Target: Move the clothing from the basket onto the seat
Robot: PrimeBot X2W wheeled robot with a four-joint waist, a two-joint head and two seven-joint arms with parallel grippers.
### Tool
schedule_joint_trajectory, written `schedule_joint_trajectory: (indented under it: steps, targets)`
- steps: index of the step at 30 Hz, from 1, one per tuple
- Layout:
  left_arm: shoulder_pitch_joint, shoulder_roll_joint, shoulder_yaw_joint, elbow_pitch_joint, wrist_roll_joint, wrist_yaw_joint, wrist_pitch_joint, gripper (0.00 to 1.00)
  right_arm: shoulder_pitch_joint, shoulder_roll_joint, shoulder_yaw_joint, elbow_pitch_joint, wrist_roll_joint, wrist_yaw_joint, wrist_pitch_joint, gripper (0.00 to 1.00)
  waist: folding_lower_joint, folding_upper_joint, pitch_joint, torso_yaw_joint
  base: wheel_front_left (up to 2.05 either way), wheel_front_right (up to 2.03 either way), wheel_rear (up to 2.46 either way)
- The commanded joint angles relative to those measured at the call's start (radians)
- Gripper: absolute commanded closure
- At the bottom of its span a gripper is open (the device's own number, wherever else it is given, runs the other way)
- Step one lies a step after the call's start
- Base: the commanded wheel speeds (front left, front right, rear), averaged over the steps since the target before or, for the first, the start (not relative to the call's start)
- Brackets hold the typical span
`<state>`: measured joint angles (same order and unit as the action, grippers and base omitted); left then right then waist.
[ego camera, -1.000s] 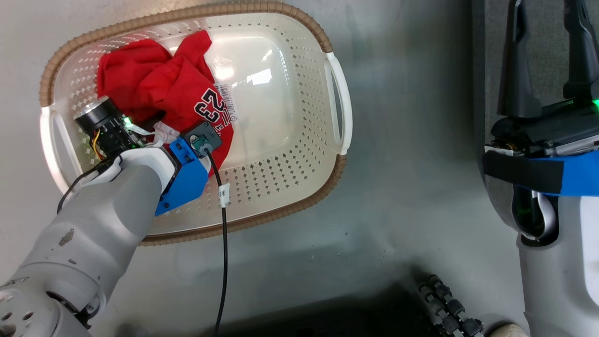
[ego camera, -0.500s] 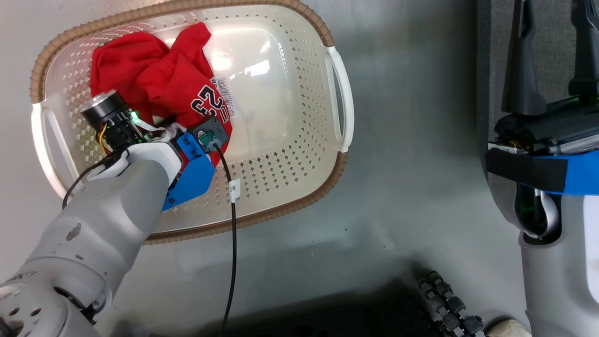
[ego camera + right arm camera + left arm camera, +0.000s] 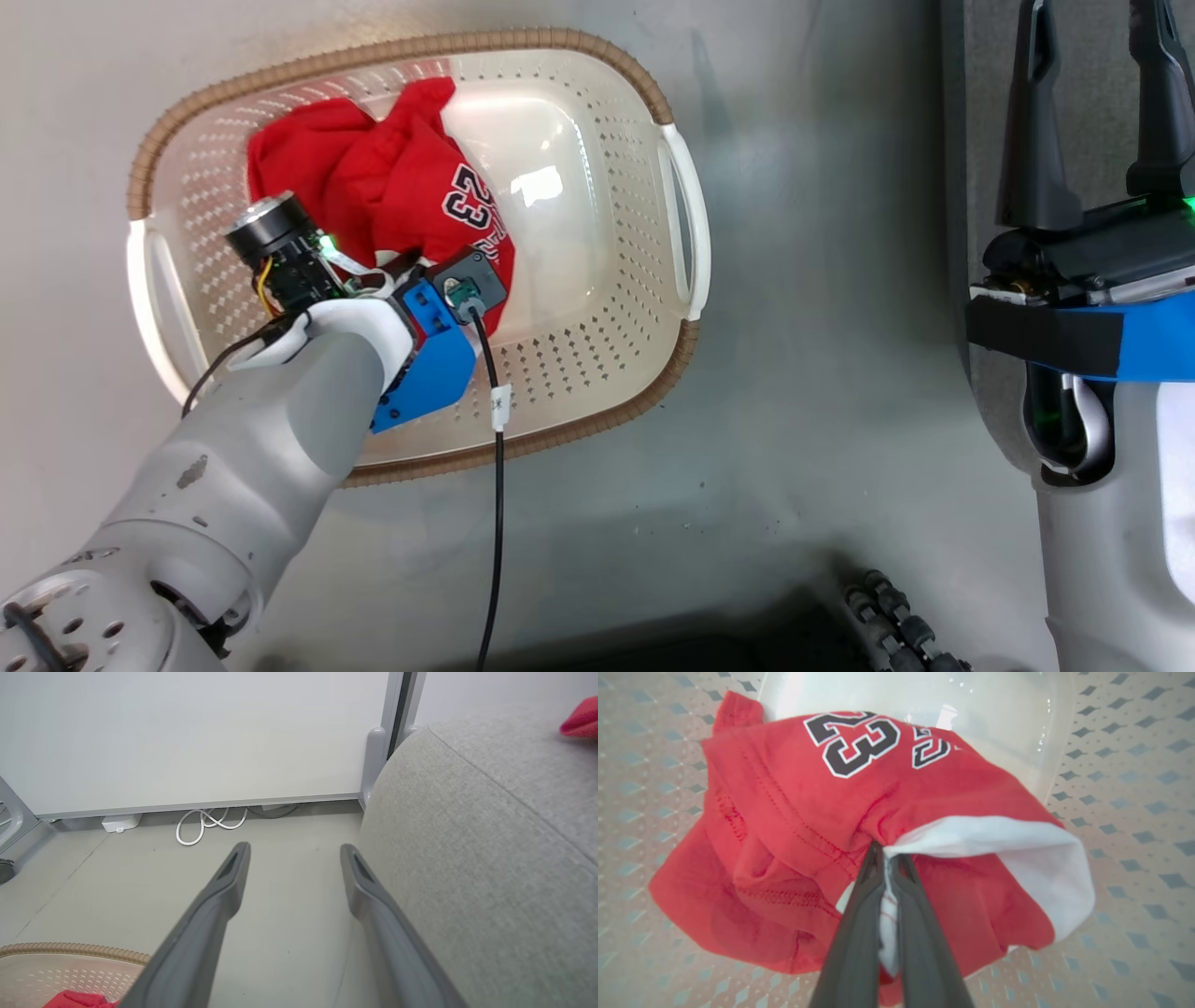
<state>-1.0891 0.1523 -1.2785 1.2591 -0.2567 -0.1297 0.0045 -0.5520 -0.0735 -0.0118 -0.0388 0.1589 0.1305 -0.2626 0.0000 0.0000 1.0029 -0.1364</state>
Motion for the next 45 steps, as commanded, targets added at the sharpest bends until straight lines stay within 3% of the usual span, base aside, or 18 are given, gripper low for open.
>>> schedule_joint_trajectory:
  steps: [1, 27, 45]
  targets:
    - [0.005, -0.006, -0.003, -0.006, -0.005, -0.001, -0.015, 1.0, -0.009, -0.005, -0.002, 0.006, -0.007, 0.0, -0.003, 0.0, 0.0, 0.0, -0.022, 0.01, 0.0, 0.0, 0.0]
    - [0.081, -0.099, 0.032, -0.065, -0.172, -0.001, -0.265, 1.0, 0.11, -0.047, -0.029, 0.084, -0.014, 0.0, -0.003, 0.0, 0.0, 0.0, -0.373, 0.121, 0.0, 0.0, 0.0]
    - [0.162, -0.06, 0.256, -0.364, -0.185, 0.058, -0.271, 1.0, 0.236, -0.033, -0.043, 0.128, -0.019, 0.0, -0.003, 0.0, 0.0, 0.0, -0.624, 0.154, 0.0, 0.0, 0.0]
